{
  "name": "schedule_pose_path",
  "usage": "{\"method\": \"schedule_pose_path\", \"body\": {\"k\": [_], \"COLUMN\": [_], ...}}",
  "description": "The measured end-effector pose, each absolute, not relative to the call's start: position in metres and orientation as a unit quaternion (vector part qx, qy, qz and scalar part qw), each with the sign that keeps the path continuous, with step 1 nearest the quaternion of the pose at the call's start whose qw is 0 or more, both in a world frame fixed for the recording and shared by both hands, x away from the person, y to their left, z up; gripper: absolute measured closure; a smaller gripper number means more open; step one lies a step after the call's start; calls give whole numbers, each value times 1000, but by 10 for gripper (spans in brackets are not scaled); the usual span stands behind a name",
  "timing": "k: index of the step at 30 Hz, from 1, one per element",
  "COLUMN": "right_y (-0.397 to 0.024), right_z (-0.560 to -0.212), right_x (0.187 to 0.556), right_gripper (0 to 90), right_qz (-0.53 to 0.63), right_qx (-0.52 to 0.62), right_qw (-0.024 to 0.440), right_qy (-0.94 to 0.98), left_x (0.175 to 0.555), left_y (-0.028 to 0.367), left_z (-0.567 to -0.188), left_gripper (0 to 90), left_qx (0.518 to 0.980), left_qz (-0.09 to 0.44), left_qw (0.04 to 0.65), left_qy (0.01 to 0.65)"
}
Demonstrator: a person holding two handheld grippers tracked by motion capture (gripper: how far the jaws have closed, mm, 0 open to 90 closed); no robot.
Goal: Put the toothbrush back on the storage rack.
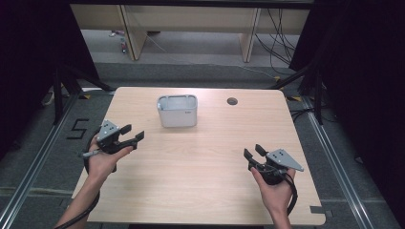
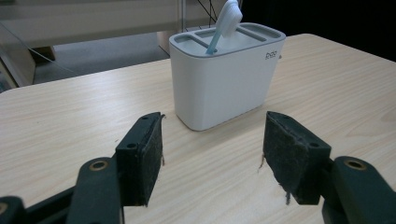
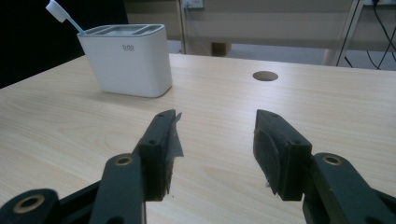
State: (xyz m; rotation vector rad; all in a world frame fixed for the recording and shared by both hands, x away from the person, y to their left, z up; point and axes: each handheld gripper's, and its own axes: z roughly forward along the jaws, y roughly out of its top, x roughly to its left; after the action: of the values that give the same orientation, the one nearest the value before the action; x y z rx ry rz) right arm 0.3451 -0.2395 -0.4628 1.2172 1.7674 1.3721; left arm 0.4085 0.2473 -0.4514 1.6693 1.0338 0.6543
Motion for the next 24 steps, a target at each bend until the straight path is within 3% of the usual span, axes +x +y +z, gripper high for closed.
{"method": "schedule_pose_path", "body": {"k": [24], "right_y": [-239], "right_z": [-466], "right_x": [344], "right_gripper": [500], "right_qz": [508], "right_qx": [465], "right_qw": [285], "right_qy": [667], "left_x": [358], "left_y": [266], "left_z": [-484], "left_gripper": [359], "left_qx": [678], "left_qz": [296], "left_qw": [521], "left_qy": [426]}}
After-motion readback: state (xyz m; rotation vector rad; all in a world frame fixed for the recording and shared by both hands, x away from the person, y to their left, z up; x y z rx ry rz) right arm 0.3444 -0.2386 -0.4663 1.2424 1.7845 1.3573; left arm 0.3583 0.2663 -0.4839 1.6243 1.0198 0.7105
